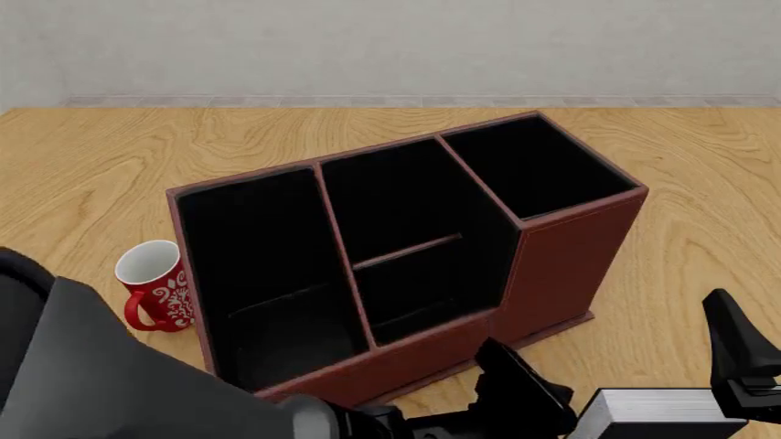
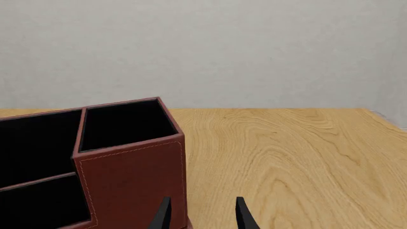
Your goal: Pick up the book and place it in the right compartment of the caddy.
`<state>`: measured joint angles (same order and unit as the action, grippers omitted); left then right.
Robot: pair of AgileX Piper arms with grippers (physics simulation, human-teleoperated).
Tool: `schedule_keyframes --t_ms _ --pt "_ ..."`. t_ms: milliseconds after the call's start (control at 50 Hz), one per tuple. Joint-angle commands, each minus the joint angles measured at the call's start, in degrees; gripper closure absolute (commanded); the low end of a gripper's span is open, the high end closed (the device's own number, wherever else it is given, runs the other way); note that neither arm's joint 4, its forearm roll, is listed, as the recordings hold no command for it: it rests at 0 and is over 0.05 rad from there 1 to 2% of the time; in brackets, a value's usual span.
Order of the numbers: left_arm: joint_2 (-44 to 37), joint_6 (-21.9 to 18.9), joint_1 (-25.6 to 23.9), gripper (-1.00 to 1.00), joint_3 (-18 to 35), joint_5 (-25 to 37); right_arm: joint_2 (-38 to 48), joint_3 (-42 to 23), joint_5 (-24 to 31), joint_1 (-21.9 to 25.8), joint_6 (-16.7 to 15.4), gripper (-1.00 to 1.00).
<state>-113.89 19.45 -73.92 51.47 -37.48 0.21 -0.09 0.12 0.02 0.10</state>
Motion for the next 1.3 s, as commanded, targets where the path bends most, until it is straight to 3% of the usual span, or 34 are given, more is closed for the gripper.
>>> schedule_keyframes --t_ms 20,60,80,580,1300 --pt "0.0 1.1 0.3 -1.0 0.2 0.0 0.0 0.0 0.0 0.0 0.0 -1.0" --pt "-0.2 1.5 -0.2 -1.0 -0.2 -0.8 0.0 0.0 0.0 0.0 0.0 -1.0" --pt "0.6 1.2 -0.3 1.0 -1.1 -1.9 0.0 0.0 0.0 0.0 0.0 -1.0" --pt "1.9 1.6 -1.8 1.0 -2.8 -2.5 0.0 0.0 0.0 0.0 0.0 -1.0" --pt "11.2 -3.9 1.6 1.0 -8.1 -0.1 0.0 0.0 0.0 0.0 0.0 -1.0"
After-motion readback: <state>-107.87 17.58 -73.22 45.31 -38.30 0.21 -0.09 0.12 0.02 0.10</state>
